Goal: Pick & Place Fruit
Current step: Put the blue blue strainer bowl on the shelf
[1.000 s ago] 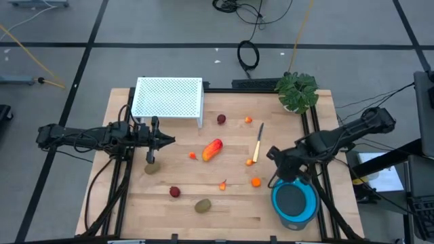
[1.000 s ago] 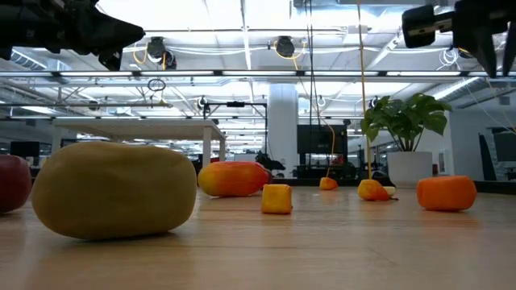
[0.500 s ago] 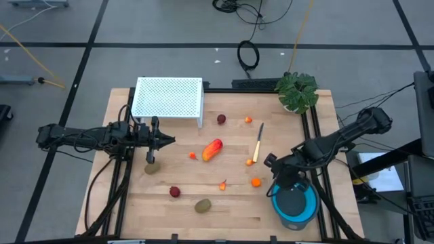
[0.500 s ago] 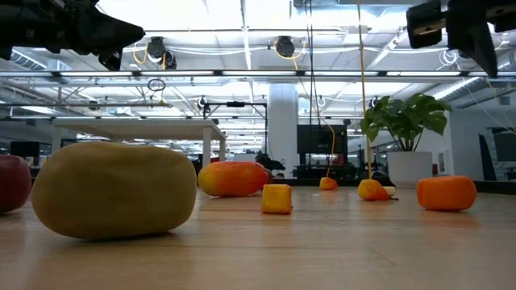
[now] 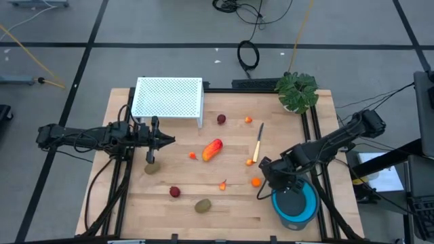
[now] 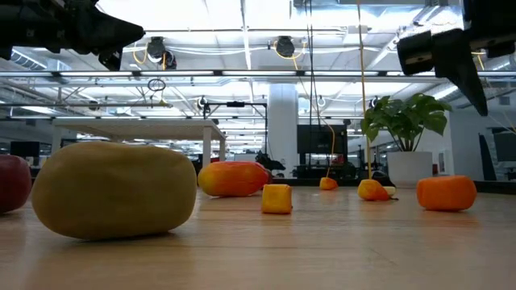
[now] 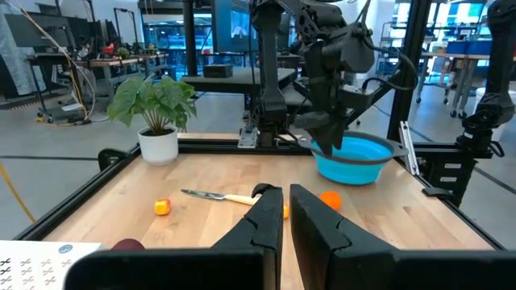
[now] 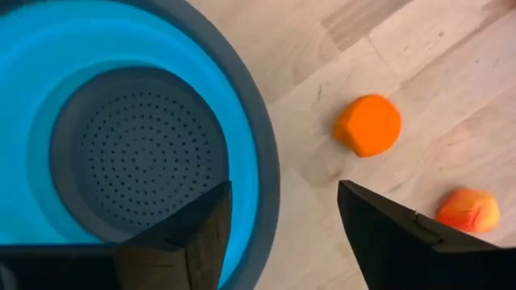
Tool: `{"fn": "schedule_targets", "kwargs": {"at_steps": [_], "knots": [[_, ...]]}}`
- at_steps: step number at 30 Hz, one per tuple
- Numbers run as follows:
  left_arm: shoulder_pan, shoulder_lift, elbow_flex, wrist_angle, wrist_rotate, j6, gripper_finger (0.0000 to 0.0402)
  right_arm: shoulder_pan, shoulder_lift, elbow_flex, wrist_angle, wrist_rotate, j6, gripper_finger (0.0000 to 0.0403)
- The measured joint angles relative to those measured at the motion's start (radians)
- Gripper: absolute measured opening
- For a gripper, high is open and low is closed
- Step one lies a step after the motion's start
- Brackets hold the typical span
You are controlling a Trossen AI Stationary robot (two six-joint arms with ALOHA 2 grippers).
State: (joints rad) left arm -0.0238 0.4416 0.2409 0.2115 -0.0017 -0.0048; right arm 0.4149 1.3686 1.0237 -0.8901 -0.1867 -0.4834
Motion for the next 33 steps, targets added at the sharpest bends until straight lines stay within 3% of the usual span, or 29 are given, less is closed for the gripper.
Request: {"fn": "schedule_targets", "kwargs": {"at_steps": [7, 12, 17, 33], "knots": [[0.000, 0.000, 0.000, 0.000, 0.000, 0.000, 0.0024, -0.029, 0.069, 0.000, -0.009, -0.002, 0.000, 0.0213], [0.000, 0.000, 0.000, 0.000, 0.000, 0.000, 0.0024, -0.047, 0.110, -0.001, -0.016, -0.102, 0.000, 0.0212], [0.000, 0.000, 0.000, -0.001, 0.000, 0.000, 0.0024, -0.056, 0.136, -0.001, -0.022, -0.106, -0.001, 0.0195], [0.000, 0.000, 0.000, -0.001, 0.000, 0.001, 0.0024, -0.056, 0.129, -0.068, -0.011, -0.141, 0.051, 0.0010]]}}
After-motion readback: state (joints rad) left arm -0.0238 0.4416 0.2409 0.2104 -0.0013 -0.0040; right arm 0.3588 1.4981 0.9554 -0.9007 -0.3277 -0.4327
